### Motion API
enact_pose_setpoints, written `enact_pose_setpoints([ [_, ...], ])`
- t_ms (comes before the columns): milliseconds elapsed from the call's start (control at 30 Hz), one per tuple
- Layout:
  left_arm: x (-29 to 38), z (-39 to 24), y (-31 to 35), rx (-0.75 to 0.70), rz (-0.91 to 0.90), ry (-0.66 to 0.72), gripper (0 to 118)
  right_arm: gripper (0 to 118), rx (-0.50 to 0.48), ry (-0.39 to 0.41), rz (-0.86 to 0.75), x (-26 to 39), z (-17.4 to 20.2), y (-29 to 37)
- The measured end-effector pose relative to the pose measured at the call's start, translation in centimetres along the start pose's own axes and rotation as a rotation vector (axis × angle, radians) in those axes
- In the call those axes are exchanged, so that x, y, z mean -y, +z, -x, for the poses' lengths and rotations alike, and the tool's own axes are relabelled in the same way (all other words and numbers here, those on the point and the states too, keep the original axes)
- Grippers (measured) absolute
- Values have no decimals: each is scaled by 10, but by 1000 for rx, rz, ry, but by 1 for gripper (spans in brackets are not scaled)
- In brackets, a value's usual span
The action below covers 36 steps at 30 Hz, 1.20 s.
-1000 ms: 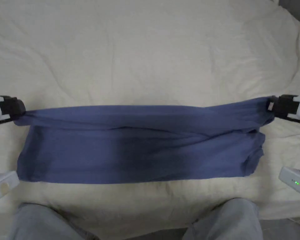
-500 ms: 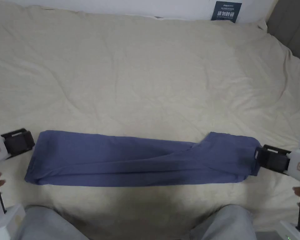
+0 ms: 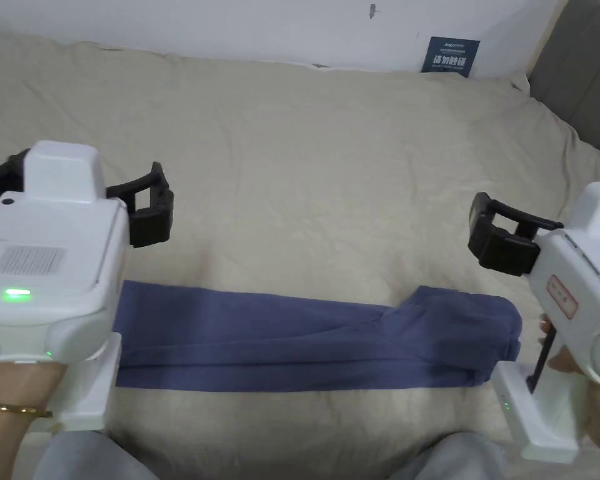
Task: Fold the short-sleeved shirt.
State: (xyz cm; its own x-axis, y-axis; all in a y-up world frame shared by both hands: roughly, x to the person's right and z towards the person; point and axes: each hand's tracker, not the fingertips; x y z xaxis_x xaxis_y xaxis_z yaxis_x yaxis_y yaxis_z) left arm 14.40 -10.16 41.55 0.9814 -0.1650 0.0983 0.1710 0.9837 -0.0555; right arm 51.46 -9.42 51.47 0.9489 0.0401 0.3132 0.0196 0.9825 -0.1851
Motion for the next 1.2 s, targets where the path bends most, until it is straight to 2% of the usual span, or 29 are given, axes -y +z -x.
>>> enact_pose_setpoints([
  [33, 2, -3, -3, 24, 22, 5, 46, 72, 2, -6, 0, 0, 3, 0],
  [67, 3, -5, -5, 57, 53, 14, 24, 47, 2, -8, -3, 0, 6, 0],
  [100, 4, -6, -7, 75, 75, 25, 10, 23, -3, -10, -8, 1, 7, 1],
  [133, 5, -7, -9, 83, 99, 40, 3, 9, -9, -14, -7, 1, 8, 1],
  [267, 10, -4, -11, 112, 118, 73, 1, 2, -33, -52, 1, 1, 9, 1],
  [500, 14, 23, -31, 124, 205, 151, 0, 2, -42, -49, 33, 2, 11, -4],
  [533, 17, 33, -37, 144, 231, 186, 7, 2, -44, -43, 40, 3, 11, -5],
  [567, 20, 41, -41, 153, 254, 223, 21, 2, -46, -41, 47, 4, 10, -6],
  [600, 24, 53, -48, 190, 304, 255, 41, 2, -46, -42, 54, 6, 10, -7],
  [633, 31, 66, -56, 244, 376, 289, 68, 2, -43, -46, 61, 7, 10, -8],
  [733, 60, 95, -67, 276, 443, 397, 115, 2, -37, -58, 91, 14, 8, -13],
  [800, 81, 115, -74, 284, 491, 481, 118, 2, -31, -65, 112, 17, 9, -14],
  [867, 111, 131, -79, 295, 545, 651, 118, 2, -27, -66, 132, 22, 9, -16],
  [933, 144, 148, -89, 296, 600, 750, 118, 2, -21, -62, 153, 26, 10, -18],
  [1100, 197, 155, -85, 284, 687, 909, 118, 2, -9, -59, 190, 33, 12, -23],
  [1200, 202, 145, -76, 299, 723, 962, 118, 2, -7, -76, 209, 33, 14, -24],
])
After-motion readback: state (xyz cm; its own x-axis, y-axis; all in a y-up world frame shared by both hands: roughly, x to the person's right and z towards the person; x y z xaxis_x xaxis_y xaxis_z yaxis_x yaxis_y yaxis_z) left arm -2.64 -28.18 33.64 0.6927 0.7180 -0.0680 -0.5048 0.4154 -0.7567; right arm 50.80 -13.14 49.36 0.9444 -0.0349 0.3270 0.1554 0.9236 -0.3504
